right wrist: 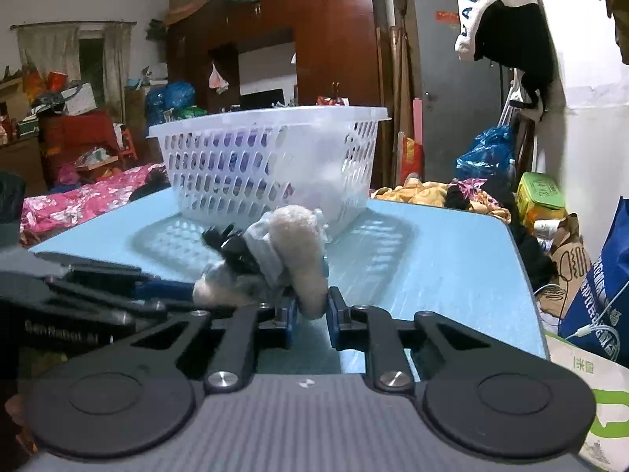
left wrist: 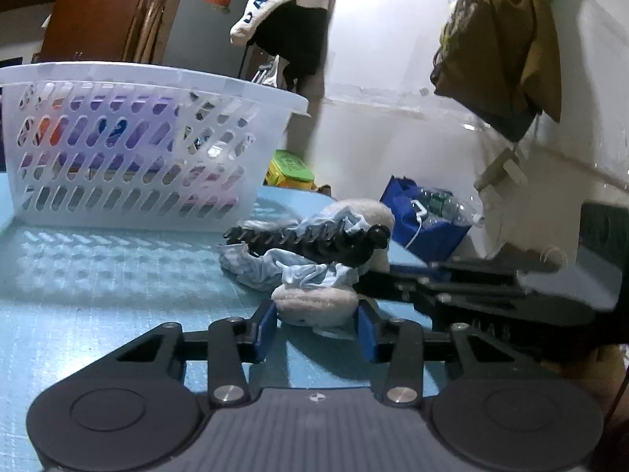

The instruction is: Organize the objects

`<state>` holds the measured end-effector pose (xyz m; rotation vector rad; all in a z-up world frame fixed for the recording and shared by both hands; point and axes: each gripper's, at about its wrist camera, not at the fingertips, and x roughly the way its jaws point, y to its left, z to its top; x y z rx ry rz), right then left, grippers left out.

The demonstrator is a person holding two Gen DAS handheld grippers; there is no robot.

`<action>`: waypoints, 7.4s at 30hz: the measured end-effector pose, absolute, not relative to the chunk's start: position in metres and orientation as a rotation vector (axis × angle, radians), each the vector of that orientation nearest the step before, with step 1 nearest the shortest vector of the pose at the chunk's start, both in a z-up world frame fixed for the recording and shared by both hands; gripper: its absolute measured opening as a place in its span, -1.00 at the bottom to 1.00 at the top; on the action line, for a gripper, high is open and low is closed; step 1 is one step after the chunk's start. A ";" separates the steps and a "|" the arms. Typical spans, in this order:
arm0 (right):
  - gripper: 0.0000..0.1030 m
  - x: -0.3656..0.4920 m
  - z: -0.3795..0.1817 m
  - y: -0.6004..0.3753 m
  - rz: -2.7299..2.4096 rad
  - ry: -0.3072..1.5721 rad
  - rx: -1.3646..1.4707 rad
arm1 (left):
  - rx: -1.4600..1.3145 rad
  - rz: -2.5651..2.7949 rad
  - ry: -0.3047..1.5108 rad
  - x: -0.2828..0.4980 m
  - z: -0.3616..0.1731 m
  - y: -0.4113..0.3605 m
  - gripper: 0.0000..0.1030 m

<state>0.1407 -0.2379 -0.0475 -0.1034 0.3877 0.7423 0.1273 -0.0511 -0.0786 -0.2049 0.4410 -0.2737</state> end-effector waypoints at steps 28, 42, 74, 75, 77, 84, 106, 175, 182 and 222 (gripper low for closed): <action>-0.75 0.099 -0.030 -0.219 0.736 0.282 -0.097 | -0.026 -0.259 0.222 0.072 -0.049 -0.025 -0.54; -0.76 0.097 0.018 -0.195 0.762 0.159 -0.129 | -0.063 -0.232 0.116 0.060 -0.002 0.011 -0.55; 0.68 0.192 0.062 -0.113 0.591 0.145 -0.287 | -0.005 -0.038 0.165 0.216 0.070 0.036 0.24; 0.88 0.188 0.062 -0.114 0.570 0.127 -0.293 | -0.012 -0.025 0.153 0.211 0.071 0.039 0.42; 0.90 0.185 0.066 -0.118 0.543 0.107 -0.279 | -0.019 0.029 0.116 0.199 0.075 0.044 0.51; 1.00 0.180 0.074 -0.141 0.620 0.193 -0.130 | 0.001 0.027 0.122 0.174 0.083 0.060 0.67; 1.00 0.191 0.072 -0.146 0.641 0.236 -0.081 | -0.009 0.056 0.221 0.158 0.068 0.072 1.00; 1.00 0.049 0.050 -0.203 0.570 0.335 0.017 | -0.035 0.061 0.305 0.004 0.053 0.027 1.00; 1.00 0.049 0.050 -0.203 0.578 0.339 0.023 | -0.032 0.065 0.303 0.004 0.054 0.028 1.00; 1.00 0.047 0.052 -0.205 0.585 0.335 0.020 | -0.031 0.078 0.306 0.004 0.055 0.030 1.00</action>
